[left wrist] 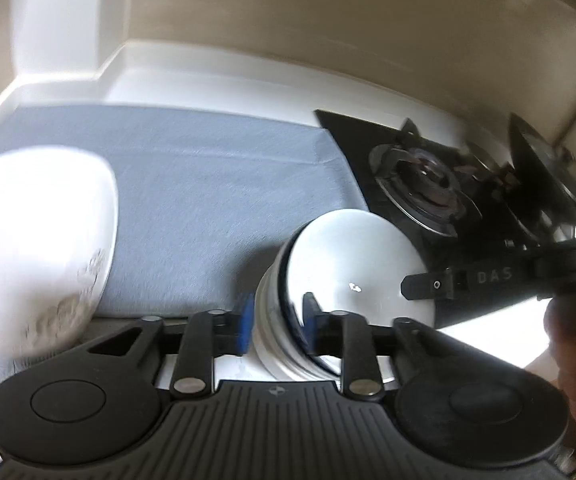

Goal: Organize plates and bowls
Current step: 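Lift the bowl stack with both tools toward the flower-patterned plates, then carry the bowl stack with both tools over the flower-patterned plate stack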

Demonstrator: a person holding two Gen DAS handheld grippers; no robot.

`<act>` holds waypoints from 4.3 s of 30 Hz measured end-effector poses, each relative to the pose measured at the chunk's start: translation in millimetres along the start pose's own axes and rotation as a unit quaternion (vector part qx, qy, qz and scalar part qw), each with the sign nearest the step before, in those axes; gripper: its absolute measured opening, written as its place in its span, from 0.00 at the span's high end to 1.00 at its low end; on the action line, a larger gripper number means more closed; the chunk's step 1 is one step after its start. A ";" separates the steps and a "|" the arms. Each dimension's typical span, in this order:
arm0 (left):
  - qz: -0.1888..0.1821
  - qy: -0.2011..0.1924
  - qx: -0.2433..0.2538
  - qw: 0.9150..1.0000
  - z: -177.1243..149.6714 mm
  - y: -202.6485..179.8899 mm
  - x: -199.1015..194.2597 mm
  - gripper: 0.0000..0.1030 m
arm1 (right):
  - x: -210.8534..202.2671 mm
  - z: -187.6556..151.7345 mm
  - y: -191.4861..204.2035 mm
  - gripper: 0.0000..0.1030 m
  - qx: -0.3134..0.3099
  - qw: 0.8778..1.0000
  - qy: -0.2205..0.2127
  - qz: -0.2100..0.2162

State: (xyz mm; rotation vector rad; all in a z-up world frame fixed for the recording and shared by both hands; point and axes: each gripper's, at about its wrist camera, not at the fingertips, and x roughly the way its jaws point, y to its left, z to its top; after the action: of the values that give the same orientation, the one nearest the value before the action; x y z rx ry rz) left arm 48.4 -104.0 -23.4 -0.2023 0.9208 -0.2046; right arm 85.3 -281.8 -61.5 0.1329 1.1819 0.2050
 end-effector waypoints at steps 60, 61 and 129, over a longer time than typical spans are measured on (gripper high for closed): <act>0.106 0.007 -0.194 0.975 -24.7 32.0 10.6 0.62 | 77.6 28.3 38.3 0.53 -0.161 0.962 0.110 0.191; 0.106 0.005 -0.194 0.975 -25.4 32.0 10.4 0.62 | 77.5 28.4 38.3 0.53 -0.160 0.962 0.109 0.191; -0.044 -0.040 -0.054 0.997 27.3 70.3 -19.0 0.65 | 4.0 -7.7 45.1 0.62 0.012 0.991 -0.059 0.123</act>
State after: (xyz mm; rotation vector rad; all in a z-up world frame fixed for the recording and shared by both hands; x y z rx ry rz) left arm 65.4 -29.1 -11.0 -0.3494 0.8439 -0.2263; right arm 75.6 -237.0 -58.6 0.3081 1.0481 0.3938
